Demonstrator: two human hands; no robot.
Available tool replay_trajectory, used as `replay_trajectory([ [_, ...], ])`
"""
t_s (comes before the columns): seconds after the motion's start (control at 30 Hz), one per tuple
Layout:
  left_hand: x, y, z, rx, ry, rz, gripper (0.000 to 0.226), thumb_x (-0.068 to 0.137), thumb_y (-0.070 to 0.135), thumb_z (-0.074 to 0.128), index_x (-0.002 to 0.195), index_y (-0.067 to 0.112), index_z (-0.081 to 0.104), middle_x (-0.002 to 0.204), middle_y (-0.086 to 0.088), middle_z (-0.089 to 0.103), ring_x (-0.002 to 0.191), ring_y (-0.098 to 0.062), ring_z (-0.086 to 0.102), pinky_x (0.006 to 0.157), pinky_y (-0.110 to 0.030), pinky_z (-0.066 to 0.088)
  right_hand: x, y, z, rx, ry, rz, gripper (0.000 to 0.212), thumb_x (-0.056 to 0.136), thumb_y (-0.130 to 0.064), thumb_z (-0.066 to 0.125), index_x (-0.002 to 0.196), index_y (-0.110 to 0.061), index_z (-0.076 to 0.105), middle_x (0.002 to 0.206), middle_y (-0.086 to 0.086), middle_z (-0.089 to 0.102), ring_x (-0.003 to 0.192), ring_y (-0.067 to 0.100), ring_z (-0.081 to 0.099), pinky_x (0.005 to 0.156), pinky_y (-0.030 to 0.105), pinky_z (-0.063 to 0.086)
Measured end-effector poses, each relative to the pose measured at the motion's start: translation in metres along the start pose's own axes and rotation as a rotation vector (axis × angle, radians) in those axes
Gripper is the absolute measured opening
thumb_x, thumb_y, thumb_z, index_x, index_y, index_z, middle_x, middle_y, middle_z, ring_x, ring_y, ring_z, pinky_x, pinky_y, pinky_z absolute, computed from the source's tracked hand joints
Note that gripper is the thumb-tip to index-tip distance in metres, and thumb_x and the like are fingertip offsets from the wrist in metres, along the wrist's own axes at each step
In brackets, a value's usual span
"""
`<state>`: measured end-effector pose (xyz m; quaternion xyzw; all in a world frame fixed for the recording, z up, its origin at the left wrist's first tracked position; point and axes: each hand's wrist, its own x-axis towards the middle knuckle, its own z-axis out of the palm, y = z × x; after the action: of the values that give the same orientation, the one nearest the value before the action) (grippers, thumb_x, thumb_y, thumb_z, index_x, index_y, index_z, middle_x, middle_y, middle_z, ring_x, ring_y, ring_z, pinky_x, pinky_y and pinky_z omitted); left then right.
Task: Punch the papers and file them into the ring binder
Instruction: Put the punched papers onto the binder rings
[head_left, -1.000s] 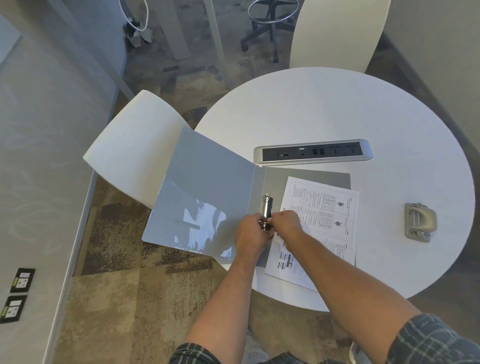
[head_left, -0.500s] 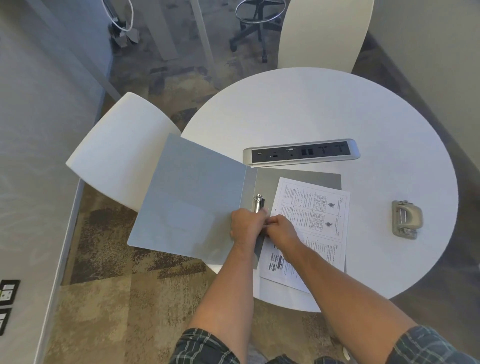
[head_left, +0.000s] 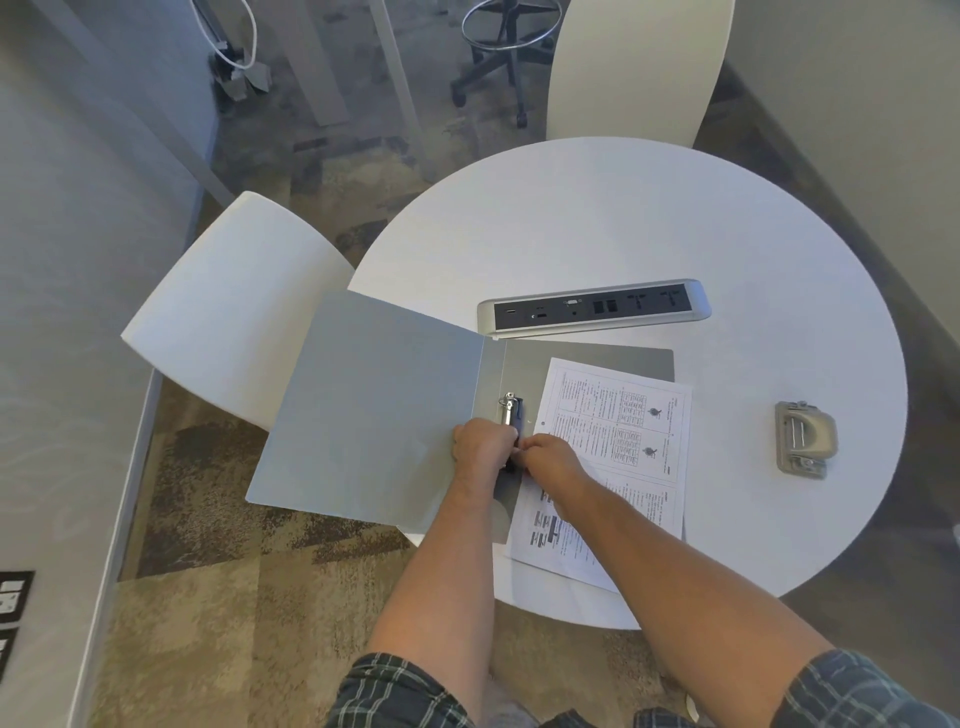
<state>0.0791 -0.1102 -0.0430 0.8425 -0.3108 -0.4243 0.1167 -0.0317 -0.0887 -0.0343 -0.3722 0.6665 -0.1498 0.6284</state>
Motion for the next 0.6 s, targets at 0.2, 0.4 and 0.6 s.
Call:
replay_trajectory([
  [0.2, -0.028, -0.016, -0.014, -0.337, 0.046, 0.104, 0.03, 0.086, 0.044, 0.072, 0.093, 0.016, 0.064, 0.082, 0.002, 0.075, 0.079, -0.019, 0.071, 0.065, -0.03, 0.053, -0.002, -0.005, 0.001, 0.144, -0.002, -0.005, 0.005, 0.089, -0.008, 0.069, 0.091, -0.011, 0.067, 0.091, 0.009, 0.066, 0.086, 0.021, 0.058, 0.071, 0.031, 0.042],
  [0.4, -0.039, -0.022, -0.019, -0.27, 0.037, 0.191, 0.029, 0.082, 0.045, 0.079, 0.087, 0.017, 0.072, 0.08, 0.006, 0.073, 0.073, -0.01, 0.066, 0.056, -0.017, 0.041, -0.003, 0.002, -0.002, 0.207, 0.029, -0.057, 0.007, 0.089, -0.004, 0.071, 0.087, -0.008, 0.076, 0.091, 0.01, 0.073, 0.089, 0.021, 0.065, 0.075, 0.029, 0.048],
  [0.6, -0.035, -0.013, -0.019, -0.134, 0.071, 0.227, 0.03, 0.081, 0.047, 0.077, 0.075, 0.018, 0.073, 0.068, 0.005, 0.073, 0.066, -0.012, 0.067, 0.059, -0.026, 0.05, -0.007, 0.004, -0.004, 0.17, 0.031, -0.121, 0.011, 0.089, -0.006, 0.074, 0.095, -0.011, 0.082, 0.096, 0.006, 0.078, 0.092, 0.014, 0.066, 0.071, 0.02, 0.045],
])
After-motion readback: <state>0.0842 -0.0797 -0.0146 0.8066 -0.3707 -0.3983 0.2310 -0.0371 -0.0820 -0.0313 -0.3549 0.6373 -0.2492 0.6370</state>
